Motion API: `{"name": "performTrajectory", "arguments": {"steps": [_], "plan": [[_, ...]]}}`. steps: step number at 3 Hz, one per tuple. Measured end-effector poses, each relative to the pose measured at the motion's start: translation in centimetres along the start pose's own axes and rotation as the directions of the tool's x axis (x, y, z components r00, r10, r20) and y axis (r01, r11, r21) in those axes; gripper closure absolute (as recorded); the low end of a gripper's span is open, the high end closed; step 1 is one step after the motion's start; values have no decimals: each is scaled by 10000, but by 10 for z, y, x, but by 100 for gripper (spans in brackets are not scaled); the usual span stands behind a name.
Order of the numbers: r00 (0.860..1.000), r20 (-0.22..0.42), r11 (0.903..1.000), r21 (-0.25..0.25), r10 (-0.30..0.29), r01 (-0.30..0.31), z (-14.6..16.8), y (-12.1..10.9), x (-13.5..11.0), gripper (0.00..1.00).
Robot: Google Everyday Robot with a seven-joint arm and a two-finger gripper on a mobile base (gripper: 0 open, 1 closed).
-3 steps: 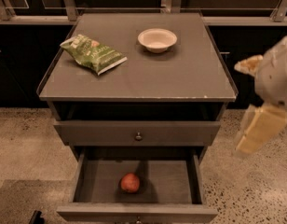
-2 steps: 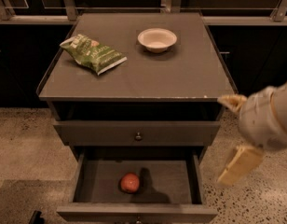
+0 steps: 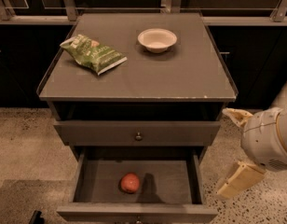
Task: Pick apple from middle drawer and place on counter
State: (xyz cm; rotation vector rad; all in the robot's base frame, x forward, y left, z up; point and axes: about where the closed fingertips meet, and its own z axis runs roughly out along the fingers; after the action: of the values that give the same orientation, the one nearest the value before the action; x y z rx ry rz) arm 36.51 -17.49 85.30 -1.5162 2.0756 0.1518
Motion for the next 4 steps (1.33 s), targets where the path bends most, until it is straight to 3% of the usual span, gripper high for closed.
{"name": "performTrajectory", "arguments": {"steps": [1,2,3,4], "plan": [[9957,638,9977,-172,671,-662,41,24,22,0],[9738,1884,9901,-829,1273,-1133,121,55,36,0],[9527,2517,9789,-1540,1704,-1344,187,52,48,0],[9427,2667,9670,-2085,2004,-1465,208,62,51,0]]}}
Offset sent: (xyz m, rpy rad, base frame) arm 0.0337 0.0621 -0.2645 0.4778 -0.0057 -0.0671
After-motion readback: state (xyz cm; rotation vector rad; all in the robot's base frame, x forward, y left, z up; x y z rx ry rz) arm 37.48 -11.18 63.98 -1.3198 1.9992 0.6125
